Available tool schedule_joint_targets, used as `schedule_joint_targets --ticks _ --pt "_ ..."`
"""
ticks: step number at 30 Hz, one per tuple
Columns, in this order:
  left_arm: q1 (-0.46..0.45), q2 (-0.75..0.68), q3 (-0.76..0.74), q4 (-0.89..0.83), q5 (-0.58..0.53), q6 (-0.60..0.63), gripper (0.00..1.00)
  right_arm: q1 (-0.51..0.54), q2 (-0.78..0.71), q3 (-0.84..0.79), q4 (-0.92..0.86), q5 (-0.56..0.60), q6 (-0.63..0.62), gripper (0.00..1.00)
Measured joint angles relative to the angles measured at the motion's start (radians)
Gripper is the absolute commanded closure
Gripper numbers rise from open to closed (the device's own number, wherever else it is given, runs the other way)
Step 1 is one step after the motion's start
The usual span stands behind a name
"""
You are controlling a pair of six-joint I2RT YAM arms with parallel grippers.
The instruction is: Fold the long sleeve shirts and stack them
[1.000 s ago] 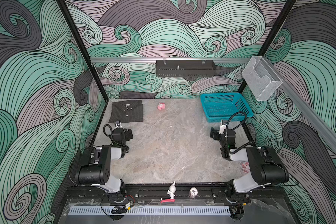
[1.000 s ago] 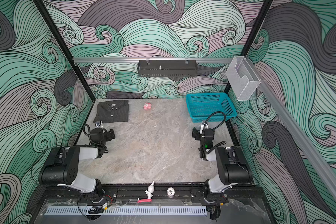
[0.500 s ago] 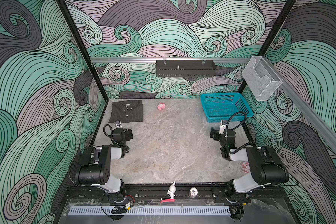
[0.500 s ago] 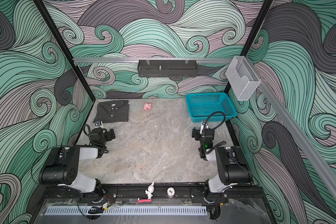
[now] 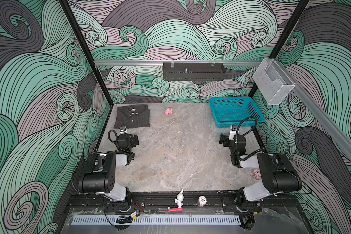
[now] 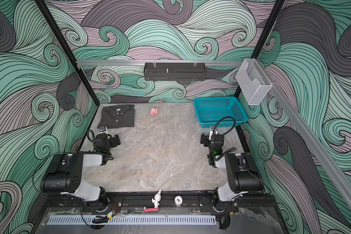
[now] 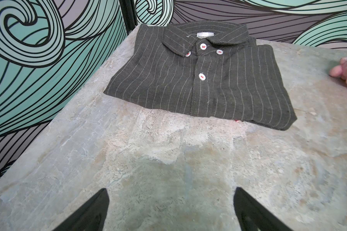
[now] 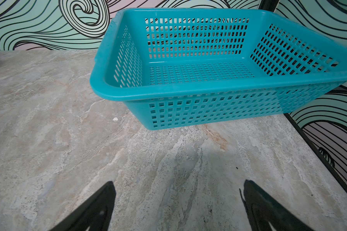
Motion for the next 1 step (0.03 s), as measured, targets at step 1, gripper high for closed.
schedule_joint_targets --ticks 1 --pt "0.0 0.0 0.0 0.0 0.0 0.0 0.02 0.0 0.0 0.0 0.0 0.0 0.0 0.01"
